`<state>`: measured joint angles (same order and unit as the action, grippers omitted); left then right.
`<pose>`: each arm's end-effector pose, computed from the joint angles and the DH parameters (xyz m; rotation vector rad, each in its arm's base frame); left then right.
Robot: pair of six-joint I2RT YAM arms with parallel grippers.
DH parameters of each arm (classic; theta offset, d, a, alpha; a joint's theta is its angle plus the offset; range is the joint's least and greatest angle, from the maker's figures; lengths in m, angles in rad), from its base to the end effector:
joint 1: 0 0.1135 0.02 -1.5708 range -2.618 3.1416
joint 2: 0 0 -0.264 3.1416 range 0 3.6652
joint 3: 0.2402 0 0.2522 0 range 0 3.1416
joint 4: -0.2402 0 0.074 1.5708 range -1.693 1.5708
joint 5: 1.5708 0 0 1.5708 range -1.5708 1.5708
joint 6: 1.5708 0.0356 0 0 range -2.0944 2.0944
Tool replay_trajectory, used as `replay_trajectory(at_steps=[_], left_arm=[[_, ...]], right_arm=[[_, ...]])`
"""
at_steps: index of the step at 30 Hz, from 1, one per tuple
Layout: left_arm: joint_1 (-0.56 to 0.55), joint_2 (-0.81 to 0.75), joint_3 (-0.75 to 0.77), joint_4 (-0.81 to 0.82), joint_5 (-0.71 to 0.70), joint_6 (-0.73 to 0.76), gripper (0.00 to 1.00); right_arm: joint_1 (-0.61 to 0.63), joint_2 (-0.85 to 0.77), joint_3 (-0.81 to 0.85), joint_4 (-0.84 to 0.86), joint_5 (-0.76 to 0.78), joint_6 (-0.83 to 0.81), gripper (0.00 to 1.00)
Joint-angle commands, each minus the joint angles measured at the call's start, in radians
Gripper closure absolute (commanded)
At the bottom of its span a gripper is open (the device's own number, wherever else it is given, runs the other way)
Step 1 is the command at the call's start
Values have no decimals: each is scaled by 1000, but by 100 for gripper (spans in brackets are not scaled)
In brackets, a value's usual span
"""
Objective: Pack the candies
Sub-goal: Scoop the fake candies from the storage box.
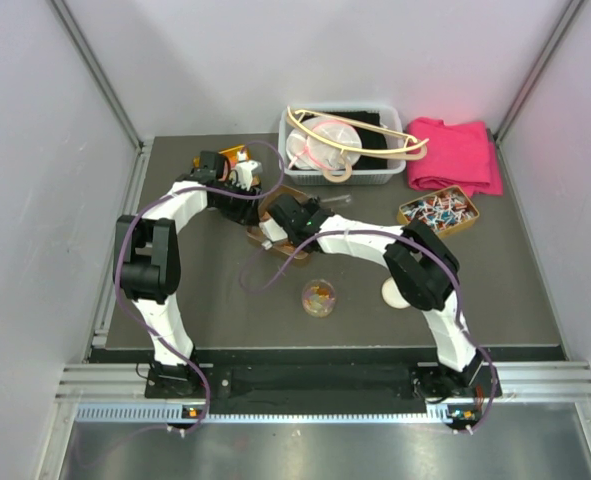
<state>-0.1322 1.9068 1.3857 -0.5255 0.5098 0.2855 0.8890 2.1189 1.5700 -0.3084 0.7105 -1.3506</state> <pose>0.3962 -0.0702 0.2019 0.6950 2.4292 -0.6031 0.3104 0.3456 0.1859 -2.0147 1.3443 -1.0710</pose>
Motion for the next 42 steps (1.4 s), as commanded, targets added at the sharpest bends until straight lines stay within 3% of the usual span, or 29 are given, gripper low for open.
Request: replay_trajectory(at_steps=[1, 13, 21, 42], left_arm=[[6, -20, 51, 18, 90, -2, 43], [6, -25, 110, 7, 165, -29, 41], [9, -52, 110, 9, 329, -11, 43], [5, -28, 95, 61, 220, -54, 43]], right_arm=[[-2, -158, 5, -14, -84, 184, 100], [27, -266, -83, -26, -178, 307, 100], [33, -263, -93, -3, -175, 321, 100], [134, -381, -13, -116, -246, 432, 100]])
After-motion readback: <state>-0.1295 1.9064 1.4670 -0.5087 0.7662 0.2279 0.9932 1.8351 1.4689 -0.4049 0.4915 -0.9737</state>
